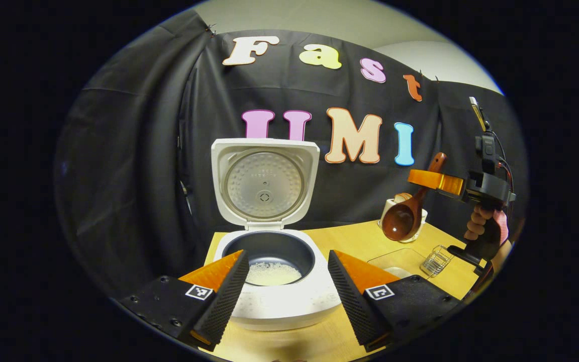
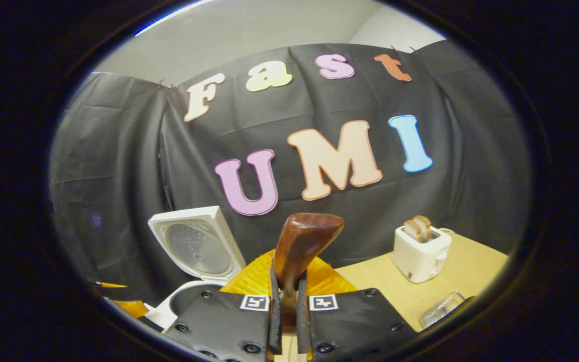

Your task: Close the left gripper, press the button to open the rice cooker; take a wooden spoon from the chopstick holder with the right hand, scoop a spoonful of rice and pour it into the rice cooker, then put the wooden spoon back into the chopstick holder.

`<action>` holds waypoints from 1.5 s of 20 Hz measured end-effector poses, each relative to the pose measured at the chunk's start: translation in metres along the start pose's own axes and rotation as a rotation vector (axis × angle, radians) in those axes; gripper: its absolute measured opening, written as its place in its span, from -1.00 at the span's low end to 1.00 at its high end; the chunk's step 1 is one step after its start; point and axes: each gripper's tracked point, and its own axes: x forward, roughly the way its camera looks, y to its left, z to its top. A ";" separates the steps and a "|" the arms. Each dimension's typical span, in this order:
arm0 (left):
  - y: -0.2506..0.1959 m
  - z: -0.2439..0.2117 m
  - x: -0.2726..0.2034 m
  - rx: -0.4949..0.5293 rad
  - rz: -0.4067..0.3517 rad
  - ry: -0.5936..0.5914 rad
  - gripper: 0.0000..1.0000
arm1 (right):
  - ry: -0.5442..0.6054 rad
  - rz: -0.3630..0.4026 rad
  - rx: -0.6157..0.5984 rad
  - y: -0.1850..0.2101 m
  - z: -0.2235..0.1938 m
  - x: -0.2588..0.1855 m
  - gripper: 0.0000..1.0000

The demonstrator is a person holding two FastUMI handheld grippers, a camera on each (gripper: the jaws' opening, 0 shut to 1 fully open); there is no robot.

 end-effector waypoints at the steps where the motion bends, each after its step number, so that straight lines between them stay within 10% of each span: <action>1: -0.004 0.001 0.001 0.001 0.000 0.000 0.87 | 0.003 -0.018 -0.005 -0.016 0.001 -0.004 -0.70; 16: -0.033 0.015 0.020 0.038 0.134 0.002 0.87 | 0.059 -0.223 -0.143 -0.242 -0.015 -0.024 -0.70; 30: -0.062 0.017 0.027 0.026 0.202 0.010 0.87 | 0.220 -0.209 -0.148 -0.301 -0.115 -0.028 -0.69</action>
